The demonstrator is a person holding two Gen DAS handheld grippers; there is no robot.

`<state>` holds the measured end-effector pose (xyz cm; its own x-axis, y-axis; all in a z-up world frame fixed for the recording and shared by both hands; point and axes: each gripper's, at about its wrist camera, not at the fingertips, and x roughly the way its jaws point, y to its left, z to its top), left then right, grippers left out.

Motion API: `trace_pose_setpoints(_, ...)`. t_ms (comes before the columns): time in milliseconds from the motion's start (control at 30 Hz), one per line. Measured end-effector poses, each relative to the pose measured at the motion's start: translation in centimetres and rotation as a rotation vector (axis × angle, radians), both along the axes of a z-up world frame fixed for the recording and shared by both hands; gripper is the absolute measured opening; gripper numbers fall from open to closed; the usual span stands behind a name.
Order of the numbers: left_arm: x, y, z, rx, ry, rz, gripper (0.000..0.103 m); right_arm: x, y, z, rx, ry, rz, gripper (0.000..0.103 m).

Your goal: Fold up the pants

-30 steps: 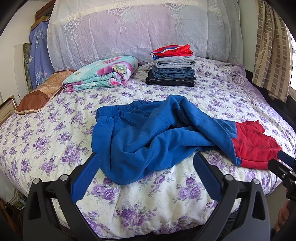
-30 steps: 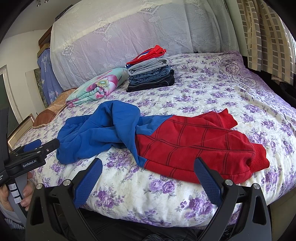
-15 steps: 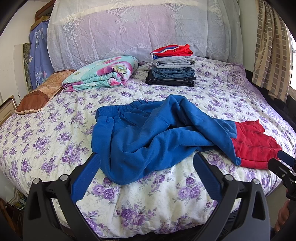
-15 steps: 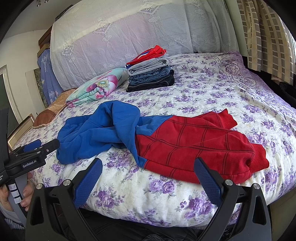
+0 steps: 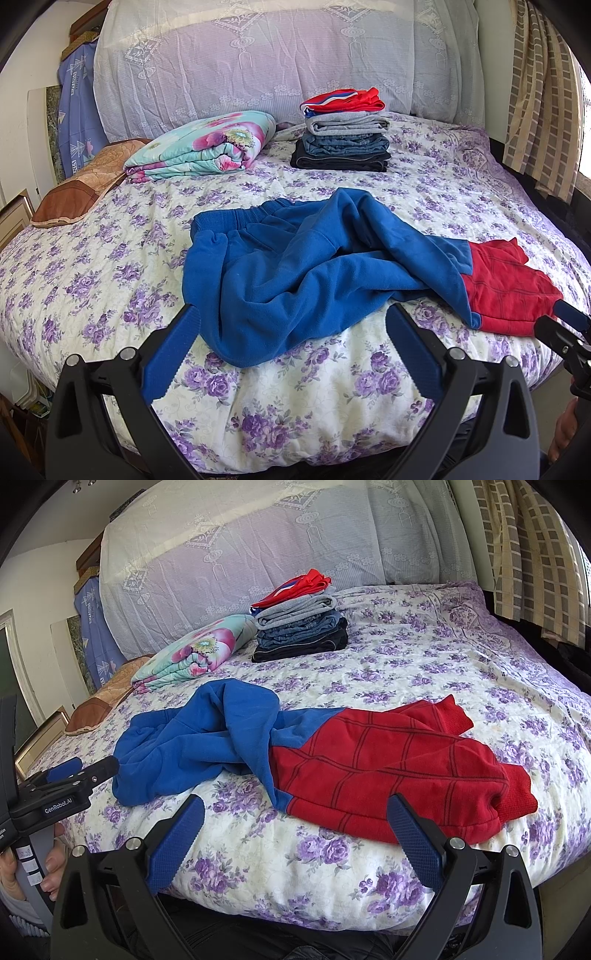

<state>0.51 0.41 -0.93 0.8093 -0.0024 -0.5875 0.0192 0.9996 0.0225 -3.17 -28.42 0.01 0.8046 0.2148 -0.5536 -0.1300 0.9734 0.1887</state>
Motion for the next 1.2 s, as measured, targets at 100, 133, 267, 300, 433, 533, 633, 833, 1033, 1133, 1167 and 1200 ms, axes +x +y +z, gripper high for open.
trace_pose_setpoints(100,0.0,0.0,0.0,0.000,0.001,0.000,0.098,0.0,0.0,0.0,0.000,0.001,0.000,0.099)
trace_pose_setpoints(133,0.0,0.0,0.1,0.000,0.001,0.000,0.098,0.0,0.0,-0.1,0.000,0.001,0.001,0.099)
trace_pose_setpoints(267,0.0,0.0,-0.1,0.000,0.001,0.000,0.098,-0.1,0.1,-0.1,0.000,0.003,0.000,0.099)
trace_pose_setpoints(300,0.0,0.0,-0.1,0.000,0.001,0.000,0.098,-0.1,0.0,-0.1,0.000,0.003,0.001,0.099)
trace_pose_setpoints(433,0.0,0.0,0.1,-0.001,0.001,0.000,0.098,-0.1,0.1,-0.3,0.000,0.004,0.001,0.099)
trace_pose_setpoints(533,0.0,0.0,0.0,-0.001,0.001,0.000,0.098,-0.1,0.1,-0.3,0.001,0.006,0.001,0.099)
trace_pose_setpoints(633,0.0,0.3,-0.3,-0.008,0.005,-0.006,0.098,-0.2,0.1,-0.5,0.006,0.008,0.001,0.099)
trace_pose_setpoints(833,0.0,2.5,-2.0,-0.092,0.046,-0.003,0.098,-0.2,-2.4,-1.8,0.082,0.006,0.012,0.099)
trace_pose_setpoints(1033,1.1,6.0,-1.9,-0.103,0.054,0.101,0.098,0.5,-5.6,-3.3,0.066,0.031,-0.021,0.099)
trace_pose_setpoints(1133,1.4,7.4,-1.8,-0.108,0.055,0.141,0.098,0.7,-7.2,-4.6,0.133,0.085,0.000,0.099)
trace_pose_setpoints(1167,1.5,7.6,-1.8,-0.111,0.055,0.149,0.098,0.2,-8.3,-4.9,0.198,0.077,-0.002,0.099)
trace_pose_setpoints(1200,1.5,7.8,-1.8,-0.115,0.055,0.155,0.098,-0.4,-9.2,-5.0,0.245,0.062,-0.016,0.099)
